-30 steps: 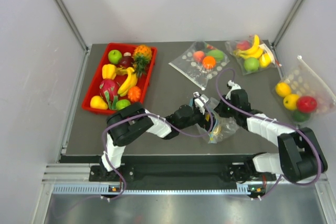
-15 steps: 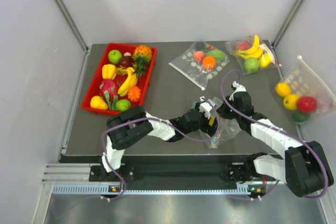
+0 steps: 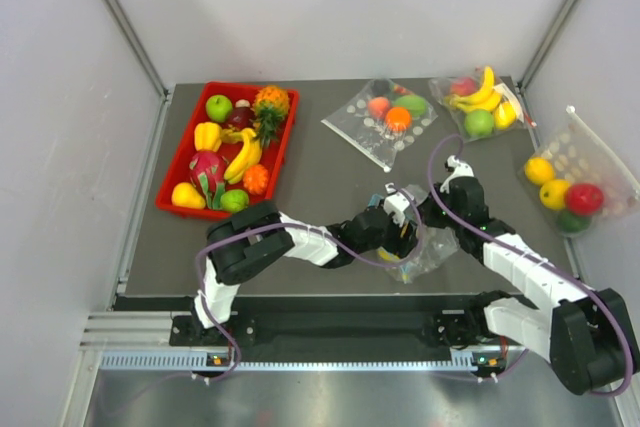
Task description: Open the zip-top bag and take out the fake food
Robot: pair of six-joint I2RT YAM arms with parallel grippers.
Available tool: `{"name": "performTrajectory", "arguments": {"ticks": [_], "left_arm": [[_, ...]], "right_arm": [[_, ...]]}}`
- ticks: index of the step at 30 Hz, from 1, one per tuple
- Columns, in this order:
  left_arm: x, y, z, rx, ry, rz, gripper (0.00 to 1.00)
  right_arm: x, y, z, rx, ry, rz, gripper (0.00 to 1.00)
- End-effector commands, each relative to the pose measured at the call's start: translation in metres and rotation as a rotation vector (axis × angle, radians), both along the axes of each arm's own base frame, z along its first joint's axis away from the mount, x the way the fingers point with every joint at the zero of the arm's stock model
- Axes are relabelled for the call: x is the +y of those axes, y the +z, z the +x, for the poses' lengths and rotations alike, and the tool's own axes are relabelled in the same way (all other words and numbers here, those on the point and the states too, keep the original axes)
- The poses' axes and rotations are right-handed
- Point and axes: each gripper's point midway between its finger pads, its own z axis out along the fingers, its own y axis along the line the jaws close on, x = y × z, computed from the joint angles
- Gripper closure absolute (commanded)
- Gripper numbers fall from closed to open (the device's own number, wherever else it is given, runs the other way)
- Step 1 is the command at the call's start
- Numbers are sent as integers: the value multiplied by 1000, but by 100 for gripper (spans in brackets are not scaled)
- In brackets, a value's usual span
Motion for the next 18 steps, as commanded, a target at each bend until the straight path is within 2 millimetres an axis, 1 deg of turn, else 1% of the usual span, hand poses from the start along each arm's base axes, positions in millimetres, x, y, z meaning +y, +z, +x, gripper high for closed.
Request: {"name": "performTrajectory", "arguments": {"ticks": [1,3,6,7,10,11,13,15,16,18], "left_arm": [[21,-13,-9,23,-7,100,77],[27,-8,-11,12,-14,101,80],[39,3,-21,2,-47,91,85],[45,8,-28,1,-61,80,85],[56,19,-34,-8,-65,55,86],[57,20,-41,3,-91,47,86],[64,25,-44,3,-88,35,86],[74,25,-43,-3,-57,44,86],[79,33,-41,-18,-34,33,86],[91,34,-35,-36,19,50,87]], "right_arm": [[0,7,2,-24,-9,-7,100],[-5,5,3,-22,-27,-26,100],[-16,0,7,-17,-54,-50,100],[-18,0,8,-17,-61,-54,100],[-29,-2,14,-17,-94,-84,100],[-31,-3,16,-17,-102,-89,100],[-32,-2,19,-20,-107,-90,100],[-35,-3,21,-15,-118,-97,100],[-36,-4,22,-15,-118,-98,100],[-39,-5,23,-11,-129,-102,100]]}}
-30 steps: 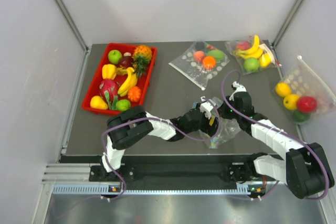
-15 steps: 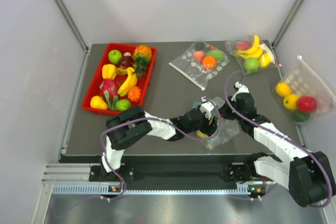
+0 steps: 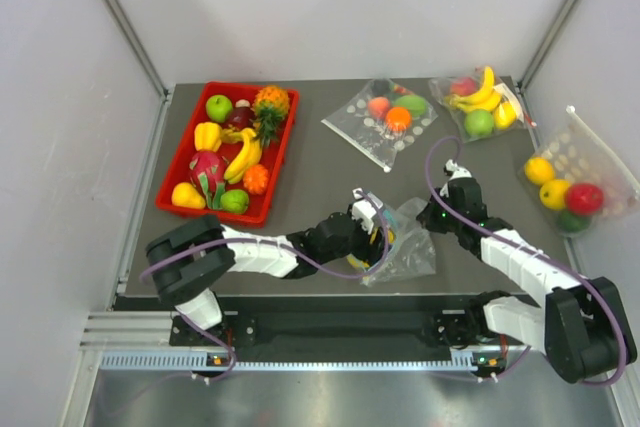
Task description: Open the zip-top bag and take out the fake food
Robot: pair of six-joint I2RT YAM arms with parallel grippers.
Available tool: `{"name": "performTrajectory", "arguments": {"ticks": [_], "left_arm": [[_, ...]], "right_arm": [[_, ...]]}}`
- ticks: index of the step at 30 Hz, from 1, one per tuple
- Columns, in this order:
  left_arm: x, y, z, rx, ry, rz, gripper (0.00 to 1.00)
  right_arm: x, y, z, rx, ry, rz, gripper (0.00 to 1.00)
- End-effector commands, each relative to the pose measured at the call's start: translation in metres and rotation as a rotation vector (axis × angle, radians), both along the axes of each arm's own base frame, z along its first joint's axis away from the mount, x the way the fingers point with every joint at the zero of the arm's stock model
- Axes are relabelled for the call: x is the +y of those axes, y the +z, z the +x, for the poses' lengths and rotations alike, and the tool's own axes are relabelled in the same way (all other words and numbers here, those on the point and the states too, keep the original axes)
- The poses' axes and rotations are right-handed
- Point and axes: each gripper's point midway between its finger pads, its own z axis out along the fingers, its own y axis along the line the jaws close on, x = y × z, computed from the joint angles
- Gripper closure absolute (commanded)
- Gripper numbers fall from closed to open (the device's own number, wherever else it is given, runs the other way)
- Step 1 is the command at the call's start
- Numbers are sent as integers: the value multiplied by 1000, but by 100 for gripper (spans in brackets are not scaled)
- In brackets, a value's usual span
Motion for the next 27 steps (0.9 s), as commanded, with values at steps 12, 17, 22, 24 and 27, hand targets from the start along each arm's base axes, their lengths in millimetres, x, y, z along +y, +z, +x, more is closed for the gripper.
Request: {"name": "performTrajectory", "arguments": {"ticks": [12,17,22,24,27], "left_arm": [[46,57,-6,-142,55,-89,88],[63,87,-5,-209,98,-176,88],[74,102,-7,-249,112,-224,89],[76,111,-8,-270,114,-261,89],[77,125,-3,-303,136,-290,89]], "right_arm": [[-37,18,31,-107,-117,-89,100],[-36,9,32,-85,-113,-87,100],[-34,6,32,-77,-106,-79,100],[-34,3,31,-67,-102,-82,100],[-33,2,31,-67,-97,-81,100]]}}
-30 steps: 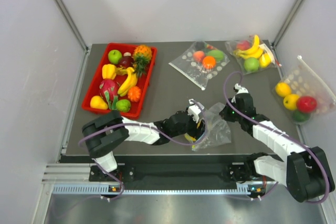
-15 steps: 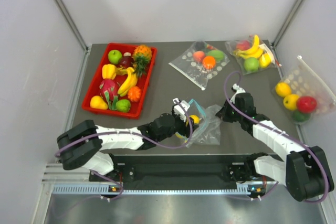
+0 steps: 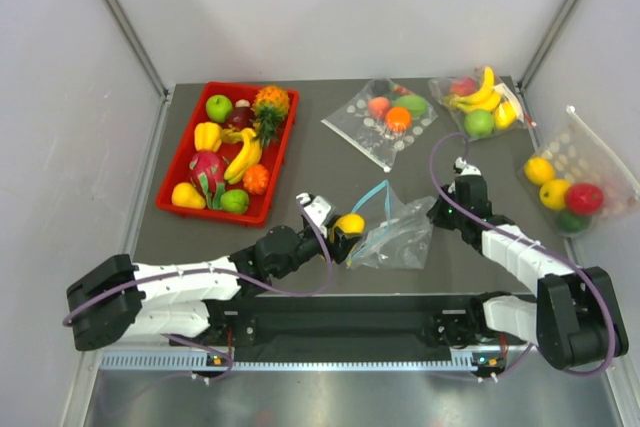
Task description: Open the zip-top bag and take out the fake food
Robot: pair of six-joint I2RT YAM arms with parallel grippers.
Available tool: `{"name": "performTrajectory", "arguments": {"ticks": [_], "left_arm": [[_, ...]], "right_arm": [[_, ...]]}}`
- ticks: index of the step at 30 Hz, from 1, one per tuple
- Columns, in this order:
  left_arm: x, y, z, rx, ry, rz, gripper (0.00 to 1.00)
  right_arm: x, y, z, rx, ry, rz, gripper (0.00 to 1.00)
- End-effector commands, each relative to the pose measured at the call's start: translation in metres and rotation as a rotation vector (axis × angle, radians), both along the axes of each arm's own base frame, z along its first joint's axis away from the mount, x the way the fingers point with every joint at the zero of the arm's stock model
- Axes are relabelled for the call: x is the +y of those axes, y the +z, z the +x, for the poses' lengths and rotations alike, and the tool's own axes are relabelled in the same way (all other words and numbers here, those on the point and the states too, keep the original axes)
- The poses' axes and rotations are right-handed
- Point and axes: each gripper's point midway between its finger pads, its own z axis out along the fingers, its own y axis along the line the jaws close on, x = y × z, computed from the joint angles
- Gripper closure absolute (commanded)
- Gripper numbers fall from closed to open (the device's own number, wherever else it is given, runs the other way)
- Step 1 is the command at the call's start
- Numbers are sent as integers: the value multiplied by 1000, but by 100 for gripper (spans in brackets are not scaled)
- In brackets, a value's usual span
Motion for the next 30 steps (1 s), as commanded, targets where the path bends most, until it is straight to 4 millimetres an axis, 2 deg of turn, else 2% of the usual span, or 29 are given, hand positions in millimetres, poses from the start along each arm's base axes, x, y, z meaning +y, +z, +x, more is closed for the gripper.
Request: {"name": "performTrajectory", "arguments": {"ticks": [1,5,6,8,10,11,12,13,14,15,16,17,18,19,20,21,22,23,24,26,27,29,30], "left_arm": [[-4,38,7,-92,20,-97,89],[-10,42,22,-106,51,-60,90],[-12,49,26,-108,62,-64,90],[-7,50,42,-94,105,-54,90],[3,62,62,-86,156,-51,90],[7,69,69,-85,169,-58,90],[21,86,88,-97,218,-81,90],[30,86,96,-77,239,-65,90],[34,90,102,-59,237,-69,90],[53,107,123,-69,298,-86,89],[65,101,131,-35,326,-45,88],[75,104,141,-27,357,-33,88],[98,117,161,-37,431,-34,88],[111,112,169,-11,465,-9,88],[121,120,177,-14,485,-21,88],[149,120,193,-5,558,-21,88],[162,121,200,3,595,-30,87],[175,123,206,3,630,-36,87],[199,118,218,14,697,-30,87],[217,114,228,31,745,-15,87],[234,102,238,57,794,7,87],[251,92,248,88,844,36,85],[263,78,254,112,885,59,85]], "right_arm": [[-9,13,17,-73,-30,-46,100],[-4,15,14,-70,-6,-24,100],[-4,16,14,-74,-3,-25,100],[-4,19,12,-78,4,-27,100],[-4,24,10,-88,10,-23,100],[-3,25,9,-88,16,-23,99],[-3,27,8,-85,24,-27,96],[-2,28,7,-84,32,-26,90],[-2,34,7,-99,36,-28,65],[-3,35,6,-96,41,-31,51],[-2,38,5,-101,47,-31,42],[-2,44,4,-117,48,-30,24],[-3,49,5,-128,53,-34,16],[-4,52,2,-131,55,-40,12],[-4,58,2,-142,62,-47,9],[-4,61,1,-146,65,-49,8],[-5,65,-1,-152,64,-51,1],[-6,70,-1,-162,69,-56,0],[-6,72,-2,-163,72,-59,0],[-7,79,-5,-173,78,-68,0],[-8,82,-6,-180,82,-69,0],[-10,87,-9,-185,83,-81,0],[-11,88,-11,-187,83,-85,0]]}}
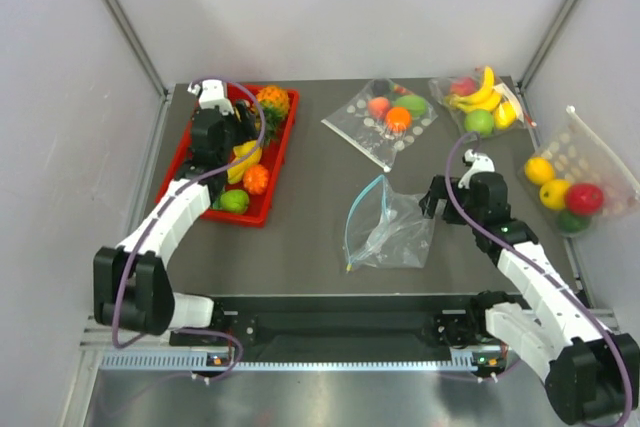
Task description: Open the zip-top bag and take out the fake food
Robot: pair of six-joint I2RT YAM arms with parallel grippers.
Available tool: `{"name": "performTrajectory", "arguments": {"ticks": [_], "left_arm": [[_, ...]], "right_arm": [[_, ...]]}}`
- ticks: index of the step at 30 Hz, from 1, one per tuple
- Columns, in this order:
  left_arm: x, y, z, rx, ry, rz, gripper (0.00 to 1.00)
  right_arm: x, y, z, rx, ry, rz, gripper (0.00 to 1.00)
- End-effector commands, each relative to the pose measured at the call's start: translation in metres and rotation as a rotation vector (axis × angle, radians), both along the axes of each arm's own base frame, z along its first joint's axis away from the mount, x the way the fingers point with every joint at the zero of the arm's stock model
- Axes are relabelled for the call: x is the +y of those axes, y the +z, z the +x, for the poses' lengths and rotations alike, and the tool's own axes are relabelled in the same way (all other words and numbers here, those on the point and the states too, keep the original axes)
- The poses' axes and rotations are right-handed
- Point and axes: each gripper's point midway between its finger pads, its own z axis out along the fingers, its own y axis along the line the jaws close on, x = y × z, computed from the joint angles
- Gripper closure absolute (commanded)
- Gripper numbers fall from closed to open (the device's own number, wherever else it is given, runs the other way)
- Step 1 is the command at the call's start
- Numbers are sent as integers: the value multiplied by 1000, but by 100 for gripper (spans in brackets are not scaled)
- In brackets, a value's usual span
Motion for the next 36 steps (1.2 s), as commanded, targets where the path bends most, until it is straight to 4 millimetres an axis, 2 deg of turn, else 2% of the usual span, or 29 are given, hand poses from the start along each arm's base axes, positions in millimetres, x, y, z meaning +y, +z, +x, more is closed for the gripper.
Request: {"name": "performTrajectory", "arguments": {"ticks": [1,5,7,11,15,16,18,21,22,28,31,36], "left_arm": [[26,-24,15,80,79,26,85],[43,-50,32,112,128,46,84],[56,-57,37,124,167,55,84],[67,-76,48,152,201,73,81],[77,-91,53,189,223,78,53],[79,-92,53,192,229,79,34],[83,-95,52,200,243,79,26],[87,-96,50,216,269,76,4],[89,-95,49,220,283,68,1],[87,-83,38,236,276,57,1],[84,-54,21,192,252,41,1],[65,-26,-14,183,152,-3,1]], "right_arm": [[-5,24,-1,-49,9,-26,0],[-6,30,-7,-65,11,-27,0],[-6,33,-10,-71,15,-24,0],[-2,36,-12,-79,37,-8,1],[-1,36,-13,-75,41,-10,0],[-1,36,-13,-73,44,-6,0],[0,36,-14,-75,50,-7,0],[0,36,-14,-74,49,-4,0],[0,37,-14,-78,52,-4,0],[1,40,-14,-87,56,-2,0],[1,44,-13,-96,57,-5,0],[0,61,-11,-151,56,-7,0]]}}
